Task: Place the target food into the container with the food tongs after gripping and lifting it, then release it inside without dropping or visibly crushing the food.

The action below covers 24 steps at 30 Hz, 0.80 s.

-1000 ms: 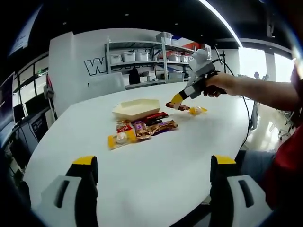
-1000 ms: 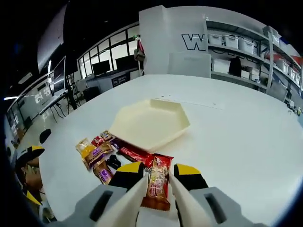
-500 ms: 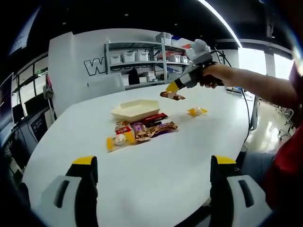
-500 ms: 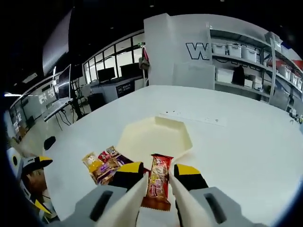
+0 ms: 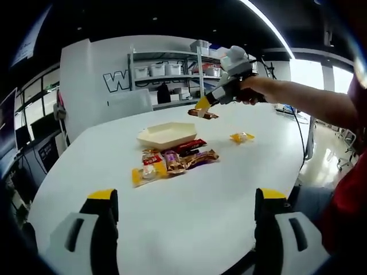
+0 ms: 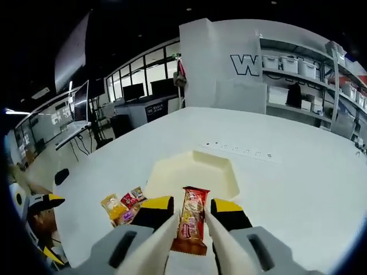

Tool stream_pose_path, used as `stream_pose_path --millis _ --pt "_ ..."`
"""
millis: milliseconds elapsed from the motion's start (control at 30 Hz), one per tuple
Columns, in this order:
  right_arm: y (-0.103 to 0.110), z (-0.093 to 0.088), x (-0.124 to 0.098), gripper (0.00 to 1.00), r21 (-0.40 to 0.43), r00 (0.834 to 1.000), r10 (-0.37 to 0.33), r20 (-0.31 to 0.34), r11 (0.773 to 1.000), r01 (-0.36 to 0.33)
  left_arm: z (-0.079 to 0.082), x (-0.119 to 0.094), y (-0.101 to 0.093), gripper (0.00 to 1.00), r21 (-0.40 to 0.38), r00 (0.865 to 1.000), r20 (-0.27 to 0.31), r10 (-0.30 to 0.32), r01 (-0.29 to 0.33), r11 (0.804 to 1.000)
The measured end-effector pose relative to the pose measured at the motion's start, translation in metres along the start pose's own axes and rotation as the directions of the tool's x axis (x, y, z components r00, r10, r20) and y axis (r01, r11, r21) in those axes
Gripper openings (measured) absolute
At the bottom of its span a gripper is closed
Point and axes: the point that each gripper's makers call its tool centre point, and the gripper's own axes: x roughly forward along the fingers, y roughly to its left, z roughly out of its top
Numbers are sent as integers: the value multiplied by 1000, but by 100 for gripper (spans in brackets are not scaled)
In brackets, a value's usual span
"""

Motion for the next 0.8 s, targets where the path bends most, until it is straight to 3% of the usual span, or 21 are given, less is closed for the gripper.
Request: stream_pose_path --millis 367,800 --pt "10 16 23 20 -29 1000 25 10 999 -25 0 -1 10 97 -7 1000 0 23 -23 1000" --pt "17 21 44 20 -48 999 46 8 998 -45 1 -6 20 97 -11 999 0 50 -50 999"
